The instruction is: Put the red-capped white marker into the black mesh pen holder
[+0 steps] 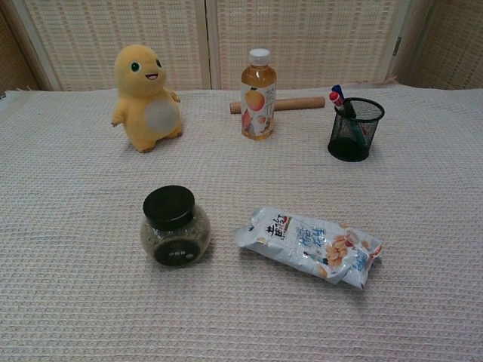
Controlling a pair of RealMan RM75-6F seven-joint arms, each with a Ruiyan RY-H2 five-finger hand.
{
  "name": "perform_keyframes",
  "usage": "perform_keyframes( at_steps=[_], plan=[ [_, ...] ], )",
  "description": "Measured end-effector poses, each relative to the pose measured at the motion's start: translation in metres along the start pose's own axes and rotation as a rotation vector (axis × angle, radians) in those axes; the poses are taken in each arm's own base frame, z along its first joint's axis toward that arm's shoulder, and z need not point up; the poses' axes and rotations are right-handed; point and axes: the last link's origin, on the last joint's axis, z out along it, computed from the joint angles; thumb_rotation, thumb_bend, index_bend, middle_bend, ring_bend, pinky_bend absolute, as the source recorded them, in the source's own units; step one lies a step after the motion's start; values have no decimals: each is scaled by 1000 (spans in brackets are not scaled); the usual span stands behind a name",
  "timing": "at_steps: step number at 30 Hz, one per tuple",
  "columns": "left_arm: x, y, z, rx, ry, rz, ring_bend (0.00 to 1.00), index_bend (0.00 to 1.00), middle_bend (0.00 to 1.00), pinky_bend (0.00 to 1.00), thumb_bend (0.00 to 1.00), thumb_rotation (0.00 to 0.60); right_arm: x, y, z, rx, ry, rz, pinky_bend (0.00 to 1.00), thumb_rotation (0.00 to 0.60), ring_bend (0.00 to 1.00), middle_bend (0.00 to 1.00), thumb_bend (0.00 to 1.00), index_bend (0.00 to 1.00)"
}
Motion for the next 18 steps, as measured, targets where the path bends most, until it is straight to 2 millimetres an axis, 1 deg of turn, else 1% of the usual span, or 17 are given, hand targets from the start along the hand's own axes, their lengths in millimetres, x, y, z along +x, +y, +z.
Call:
perform_keyframes(
  at_steps=[3, 8, 18],
  plan=[
    [1, 0, 0, -3, 7, -3, 62, 283, 93, 139, 445, 600, -5, 1, 2, -8, -26, -14, 229, 600, 391, 167, 353, 377],
    [0, -1, 0, 4, -1, -8, 62, 283, 92, 139, 446, 600, -7, 3, 3, -21, -52, -22, 229, 600, 391, 167, 353, 383],
    [-1, -2, 1, 10, -8, -5, 62, 283, 93, 139, 446, 600, -6, 5, 3, -33, -63, -84, 232, 600, 391, 167, 353, 392]
  ],
)
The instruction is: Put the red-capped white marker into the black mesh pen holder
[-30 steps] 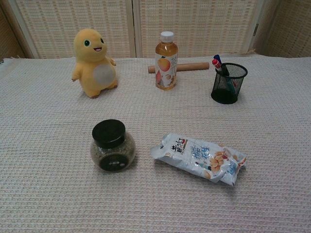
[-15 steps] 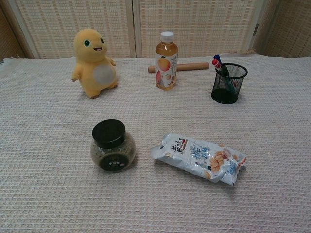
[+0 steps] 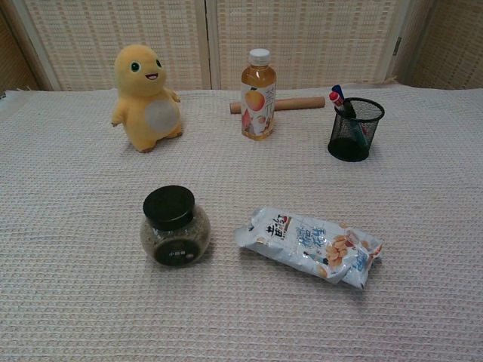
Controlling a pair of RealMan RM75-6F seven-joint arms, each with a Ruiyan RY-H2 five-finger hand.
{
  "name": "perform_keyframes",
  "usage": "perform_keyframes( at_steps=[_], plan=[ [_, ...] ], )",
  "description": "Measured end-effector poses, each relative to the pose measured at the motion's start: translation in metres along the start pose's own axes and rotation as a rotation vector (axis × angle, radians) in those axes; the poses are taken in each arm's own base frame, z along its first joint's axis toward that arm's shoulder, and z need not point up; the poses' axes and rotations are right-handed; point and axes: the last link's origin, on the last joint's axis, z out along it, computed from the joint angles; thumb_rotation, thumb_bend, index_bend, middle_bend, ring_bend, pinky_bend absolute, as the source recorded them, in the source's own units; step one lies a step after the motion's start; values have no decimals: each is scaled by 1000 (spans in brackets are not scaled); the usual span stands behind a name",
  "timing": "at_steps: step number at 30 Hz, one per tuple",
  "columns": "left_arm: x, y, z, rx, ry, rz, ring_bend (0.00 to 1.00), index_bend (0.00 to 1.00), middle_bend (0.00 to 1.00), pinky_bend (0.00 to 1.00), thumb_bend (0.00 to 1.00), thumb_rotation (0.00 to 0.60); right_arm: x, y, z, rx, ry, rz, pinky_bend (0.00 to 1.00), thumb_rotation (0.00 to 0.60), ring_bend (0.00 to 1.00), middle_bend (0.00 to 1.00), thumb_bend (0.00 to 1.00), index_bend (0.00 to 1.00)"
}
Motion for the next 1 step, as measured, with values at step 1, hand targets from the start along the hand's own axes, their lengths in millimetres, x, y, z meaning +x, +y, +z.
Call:
perform_keyframes(
  at_steps=[1],
  plan=[
    [0, 0, 0, 1, 0, -1, 61, 283, 93, 139, 445, 600, 0, 0, 0, -1, 0, 6, 233, 600, 391, 167, 353, 392]
  ],
)
